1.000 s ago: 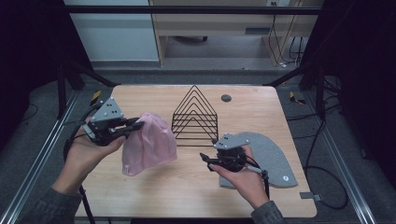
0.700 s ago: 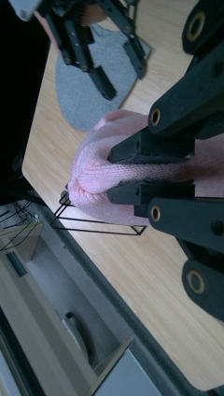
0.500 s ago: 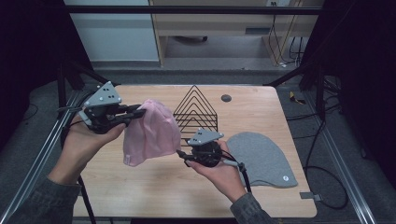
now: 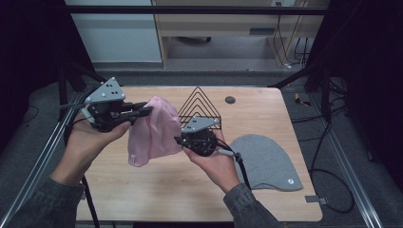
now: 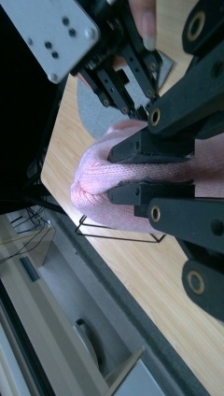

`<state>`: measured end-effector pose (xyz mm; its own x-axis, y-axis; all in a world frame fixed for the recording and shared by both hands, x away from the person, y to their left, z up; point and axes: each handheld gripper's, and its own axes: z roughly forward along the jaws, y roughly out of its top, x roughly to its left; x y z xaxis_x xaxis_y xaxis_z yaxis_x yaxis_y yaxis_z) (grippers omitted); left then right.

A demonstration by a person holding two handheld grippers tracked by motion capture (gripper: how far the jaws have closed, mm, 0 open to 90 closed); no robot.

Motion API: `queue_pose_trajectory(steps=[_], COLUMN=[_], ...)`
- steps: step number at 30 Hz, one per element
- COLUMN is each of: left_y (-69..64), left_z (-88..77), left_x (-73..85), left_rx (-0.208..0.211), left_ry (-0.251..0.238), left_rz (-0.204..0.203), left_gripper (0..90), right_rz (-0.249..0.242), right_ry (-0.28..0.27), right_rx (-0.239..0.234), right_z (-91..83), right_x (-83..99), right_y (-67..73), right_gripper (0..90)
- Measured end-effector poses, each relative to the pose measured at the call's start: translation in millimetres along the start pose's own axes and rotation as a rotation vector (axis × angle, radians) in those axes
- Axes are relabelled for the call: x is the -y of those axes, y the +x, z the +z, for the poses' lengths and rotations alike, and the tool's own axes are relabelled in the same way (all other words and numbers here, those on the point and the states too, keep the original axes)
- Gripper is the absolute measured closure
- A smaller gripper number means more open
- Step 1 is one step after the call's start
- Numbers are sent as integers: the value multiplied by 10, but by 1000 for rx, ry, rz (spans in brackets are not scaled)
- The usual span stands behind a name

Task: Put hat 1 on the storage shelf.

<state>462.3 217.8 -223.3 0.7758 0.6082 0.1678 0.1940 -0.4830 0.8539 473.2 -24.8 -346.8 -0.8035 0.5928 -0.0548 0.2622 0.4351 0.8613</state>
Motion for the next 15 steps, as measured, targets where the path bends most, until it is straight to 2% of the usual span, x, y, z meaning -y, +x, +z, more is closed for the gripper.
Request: queue_pose_trajectory(steps=[2, 4, 5, 7, 9, 10, 11, 12, 15], left_y=[27, 83, 190, 278, 311, 369, 369, 409, 508], left_z=[-5, -1, 31, 78, 108, 165, 165, 204, 319], left_x=[-16, -53, -122, -205, -253, -342, -342, -405, -579], left_rx=[-10, -44, -56, -59, -66, -69, -69, -71, -70], left_ry=[4, 13, 5, -10, -21, -36, -36, -47, -71], left_rz=[9, 34, 42, 47, 56, 58, 58, 51, 20], left_gripper=[809, 808, 806, 804, 802, 799, 799, 798, 798], right_rz=[-8, -12, -19, -29, -35, -45, -45, -51, -56], right_ry=[2, 4, 0, -9, -13, -19, -19, -24, -29], right_rx=[-12, -14, -26, -18, -14, 2, 2, 18, 40], right_z=[-52, -93, -186, -294, -339, -417, -417, -477, -537], right_x=[-23, -44, -99, -182, -223, -308, -308, -390, -491], right_y=[-31, -58, -142, -248, -297, -392, -392, -490, -642], right_gripper=[804, 805, 805, 810, 812, 813, 813, 814, 813])
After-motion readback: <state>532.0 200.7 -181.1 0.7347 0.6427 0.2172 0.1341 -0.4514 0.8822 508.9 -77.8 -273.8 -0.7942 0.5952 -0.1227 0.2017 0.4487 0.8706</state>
